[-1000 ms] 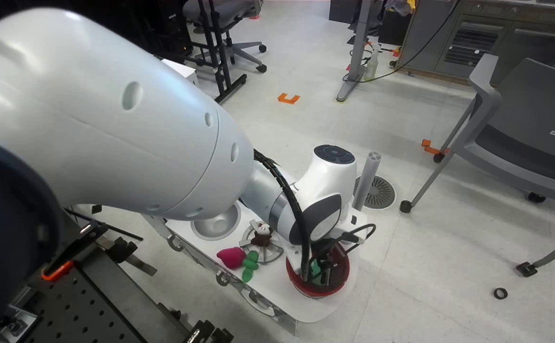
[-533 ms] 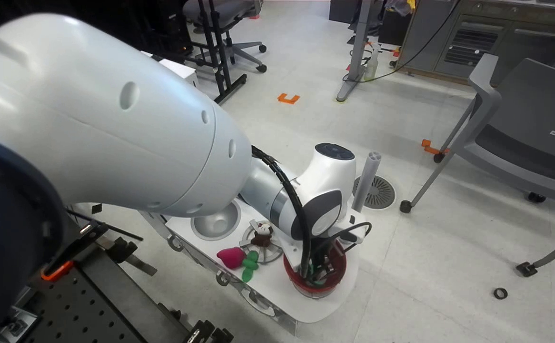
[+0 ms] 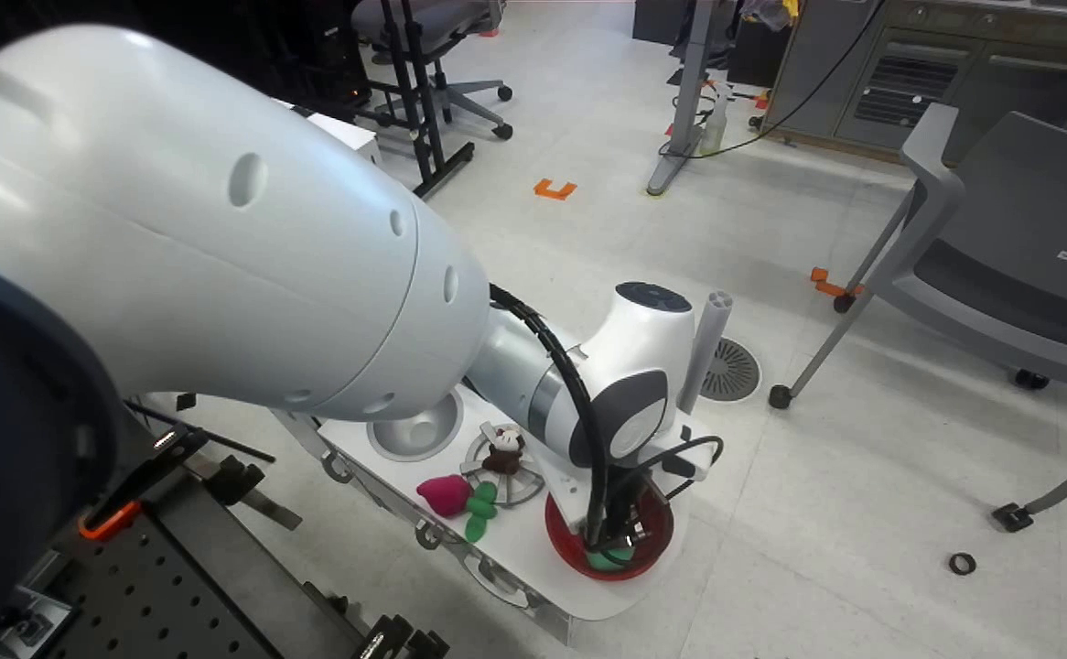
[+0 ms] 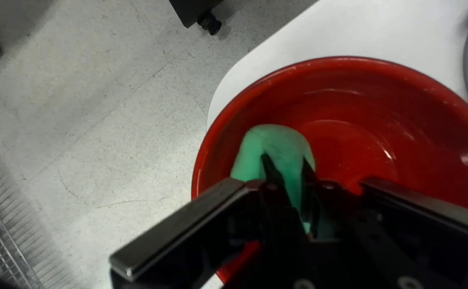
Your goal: Remove the green object from the bowl
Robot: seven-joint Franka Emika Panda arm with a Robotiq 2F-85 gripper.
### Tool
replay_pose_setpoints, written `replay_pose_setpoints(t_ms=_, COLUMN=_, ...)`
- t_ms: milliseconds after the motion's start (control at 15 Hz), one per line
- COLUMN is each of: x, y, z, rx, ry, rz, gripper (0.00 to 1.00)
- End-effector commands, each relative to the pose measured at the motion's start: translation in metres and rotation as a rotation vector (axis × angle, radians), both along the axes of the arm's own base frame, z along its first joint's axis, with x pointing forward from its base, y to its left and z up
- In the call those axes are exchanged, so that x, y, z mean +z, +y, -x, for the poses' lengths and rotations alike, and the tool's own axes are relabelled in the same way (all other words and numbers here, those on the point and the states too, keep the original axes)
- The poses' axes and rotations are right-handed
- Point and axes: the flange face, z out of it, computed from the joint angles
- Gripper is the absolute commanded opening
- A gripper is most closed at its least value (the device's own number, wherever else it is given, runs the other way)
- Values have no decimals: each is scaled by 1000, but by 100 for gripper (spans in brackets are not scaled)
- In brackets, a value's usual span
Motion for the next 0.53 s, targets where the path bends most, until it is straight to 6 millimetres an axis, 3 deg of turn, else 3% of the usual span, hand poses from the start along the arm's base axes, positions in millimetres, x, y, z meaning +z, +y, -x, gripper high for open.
replay_pose_setpoints(t_ms=0, x=13, y=2, z=-15, rx=29, ry=-22, rz=32, gripper=3)
replay_pose_setpoints(t_ms=467, x=74, y=20, z=-19, rx=126, ry=-235, rz=-1, gripper=3)
